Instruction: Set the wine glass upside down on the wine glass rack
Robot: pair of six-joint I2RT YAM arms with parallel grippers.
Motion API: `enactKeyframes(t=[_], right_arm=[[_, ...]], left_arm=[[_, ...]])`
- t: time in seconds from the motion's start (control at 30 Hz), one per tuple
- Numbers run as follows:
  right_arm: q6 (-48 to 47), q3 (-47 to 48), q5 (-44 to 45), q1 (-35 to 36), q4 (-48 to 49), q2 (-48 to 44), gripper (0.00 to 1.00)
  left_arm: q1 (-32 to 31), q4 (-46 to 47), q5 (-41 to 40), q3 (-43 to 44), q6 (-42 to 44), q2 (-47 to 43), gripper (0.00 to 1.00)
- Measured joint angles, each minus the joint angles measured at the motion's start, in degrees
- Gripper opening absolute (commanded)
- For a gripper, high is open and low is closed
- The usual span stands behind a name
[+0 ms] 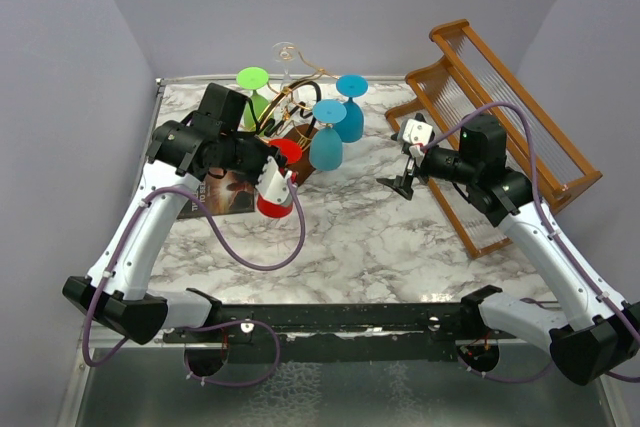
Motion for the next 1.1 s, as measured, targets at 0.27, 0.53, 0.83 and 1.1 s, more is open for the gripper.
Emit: enactKeyframes(t=[0.27, 0.53, 0.83, 1.1], right_arm=[[0.0, 0.1, 0.0, 0.0, -0.8, 0.0, 0.98], [-1.0, 1.9, 0.4, 0.0, -2.9, 0.6, 0.99], [-3.7, 6.9, 3.1, 0.0, -6.9, 3.0, 0.99], [-6.2, 10.8, 5.8, 0.0, -11.7, 5.3, 1.0]], left_arm=[[0.0, -1.1, -1.5, -1.3, 1.1, 0.0, 0.26], [0.0, -1.5, -3.4, -1.7, 1.4, 0.0, 0.4], [0.0, -2.8, -4.2, 0.8, -0.8, -0.2, 0.62], [0.0, 1.1, -5.5, 3.2, -12.9, -1.3, 0.65]])
